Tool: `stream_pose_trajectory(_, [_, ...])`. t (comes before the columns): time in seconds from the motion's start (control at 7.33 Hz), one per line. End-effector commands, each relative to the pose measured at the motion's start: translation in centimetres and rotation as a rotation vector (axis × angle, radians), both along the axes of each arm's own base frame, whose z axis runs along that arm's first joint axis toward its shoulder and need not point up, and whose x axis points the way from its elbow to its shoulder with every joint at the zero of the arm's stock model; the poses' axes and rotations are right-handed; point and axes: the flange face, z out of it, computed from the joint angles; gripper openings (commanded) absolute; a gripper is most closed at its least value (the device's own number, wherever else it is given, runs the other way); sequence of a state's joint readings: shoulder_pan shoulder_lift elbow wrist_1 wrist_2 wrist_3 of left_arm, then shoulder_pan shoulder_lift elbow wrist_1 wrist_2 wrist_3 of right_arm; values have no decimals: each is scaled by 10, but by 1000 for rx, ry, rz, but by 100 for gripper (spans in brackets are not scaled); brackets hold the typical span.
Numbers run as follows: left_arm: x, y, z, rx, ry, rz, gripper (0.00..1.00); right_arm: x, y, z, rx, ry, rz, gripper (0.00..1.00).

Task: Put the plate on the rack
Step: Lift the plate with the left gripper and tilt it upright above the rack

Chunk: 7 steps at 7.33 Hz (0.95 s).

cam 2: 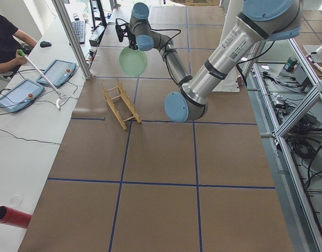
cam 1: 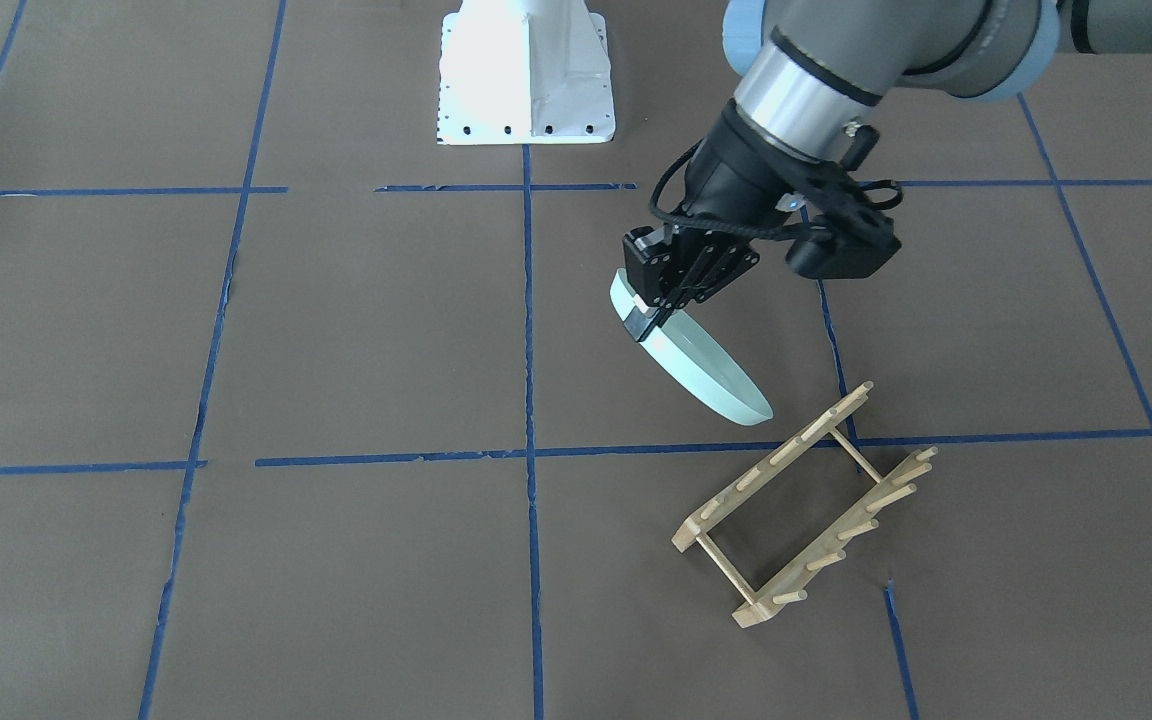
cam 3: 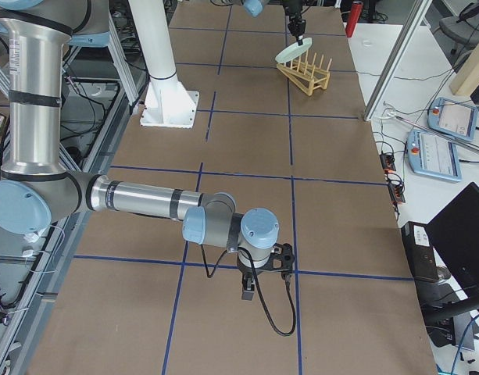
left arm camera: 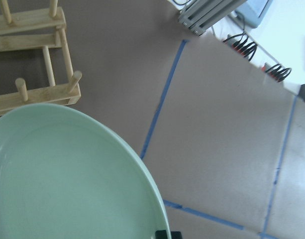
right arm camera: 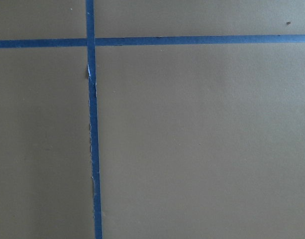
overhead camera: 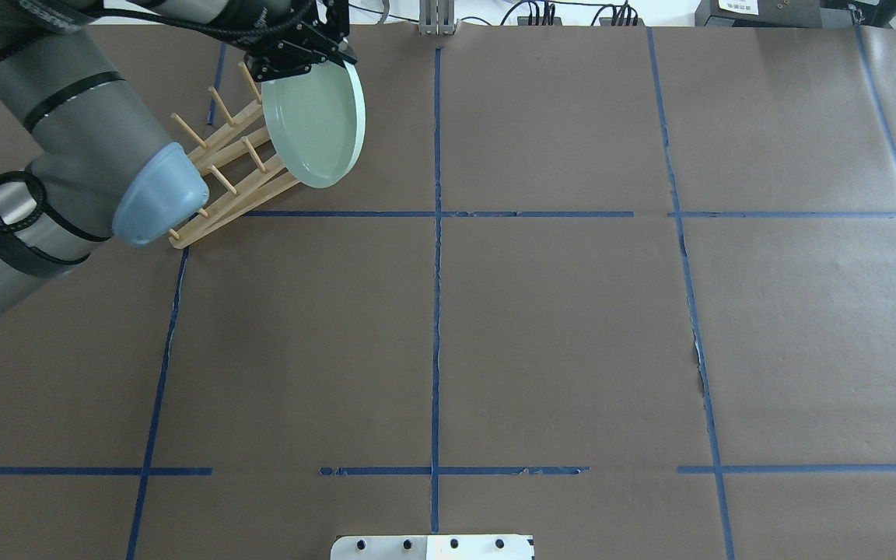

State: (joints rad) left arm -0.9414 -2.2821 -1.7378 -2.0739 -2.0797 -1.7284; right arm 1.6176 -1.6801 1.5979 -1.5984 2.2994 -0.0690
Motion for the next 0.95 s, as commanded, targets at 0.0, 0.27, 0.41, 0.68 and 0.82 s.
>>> stream_pose_trajectory(0.0, [-63, 2, 48, 118, 227, -104, 0, 0, 0, 0, 0, 0, 0, 100])
stream_pose_trajectory(0.27, [-75, -21, 83, 227, 367, -307, 0, 0, 0, 0, -1, 0, -1, 100])
stream_pose_trajectory(0.41, [-76, -32, 102, 263, 438, -388, 0, 0, 0, 0, -1, 0, -1, 100])
stream_pose_trajectory(0.68, [-68, -47, 133, 260, 429, -404, 0, 0, 0, 0, 1, 0, 1, 100])
stream_pose_trajectory(0.82, [-64, -52, 142, 247, 416, -402, 0, 0, 0, 0, 1, 0, -1, 100])
